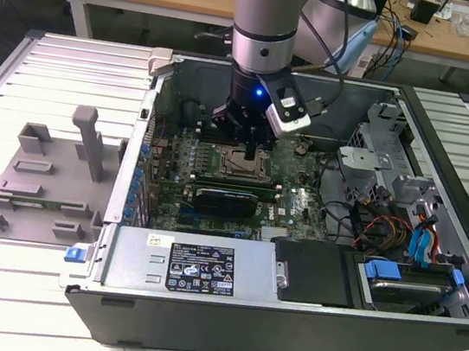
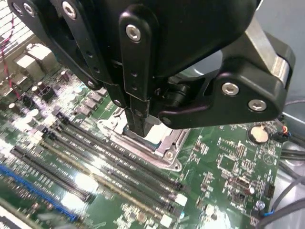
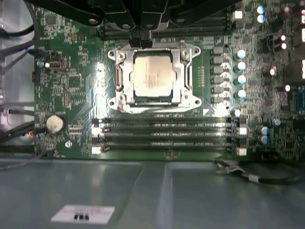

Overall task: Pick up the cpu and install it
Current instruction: 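Install the second cpu locking lever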

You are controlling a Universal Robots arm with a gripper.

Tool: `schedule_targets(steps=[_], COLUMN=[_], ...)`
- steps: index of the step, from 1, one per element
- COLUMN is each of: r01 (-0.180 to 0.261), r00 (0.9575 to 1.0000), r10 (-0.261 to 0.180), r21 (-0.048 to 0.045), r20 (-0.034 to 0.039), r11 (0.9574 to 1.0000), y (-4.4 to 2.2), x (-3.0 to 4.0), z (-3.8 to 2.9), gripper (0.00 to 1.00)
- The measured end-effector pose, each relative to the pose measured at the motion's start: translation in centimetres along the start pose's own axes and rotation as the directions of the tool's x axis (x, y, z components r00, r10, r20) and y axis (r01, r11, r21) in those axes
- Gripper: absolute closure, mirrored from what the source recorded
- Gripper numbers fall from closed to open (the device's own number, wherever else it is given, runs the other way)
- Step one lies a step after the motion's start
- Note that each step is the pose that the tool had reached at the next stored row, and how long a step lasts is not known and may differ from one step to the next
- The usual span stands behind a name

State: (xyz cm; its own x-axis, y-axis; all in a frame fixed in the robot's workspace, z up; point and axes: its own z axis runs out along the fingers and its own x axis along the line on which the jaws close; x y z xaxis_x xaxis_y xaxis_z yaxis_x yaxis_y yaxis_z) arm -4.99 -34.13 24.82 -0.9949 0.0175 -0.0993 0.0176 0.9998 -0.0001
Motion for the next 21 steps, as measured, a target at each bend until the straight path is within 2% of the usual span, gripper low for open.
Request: schedule_targets(steps=[3,4,5,6,7,8,13,21], r01=[0.0,0.0,0.0,0.0,0.0,0.0,0.002,0.023], r00=[1.0,1.0,1.0,0.9999,0.9993,0.9989,0.9988,0.9985], r10=[0.0,0.0,0.0,0.0,0.0,0.0,-0.002,-0.023], r21=[0.0,0.0,0.0,0.0,-0.0011,-0.0015,-0.002,-0.004], r20=[0.0,-0.0001,-0.0002,-0.0128,-0.0377,-0.0477,-0.0494,-0.0495], r11=[1.0,1.0,1.0,1.0,1.0,1.0,1.0,0.9997], y=[-1.02,-1.56,-1.57,-1.58,-1.58,-1.58,-1.84,-1.89], x=[-0.02,-0.03,-0.03,-0.08,-0.17,-0.2,-0.19,-0.14], z=[0.0,0.0,0.01,0.02,0.05,0.05,0.09,0.11], gripper=[0.89,0.89,0.89,0.89,0.89,0.89,0.89,0.89])
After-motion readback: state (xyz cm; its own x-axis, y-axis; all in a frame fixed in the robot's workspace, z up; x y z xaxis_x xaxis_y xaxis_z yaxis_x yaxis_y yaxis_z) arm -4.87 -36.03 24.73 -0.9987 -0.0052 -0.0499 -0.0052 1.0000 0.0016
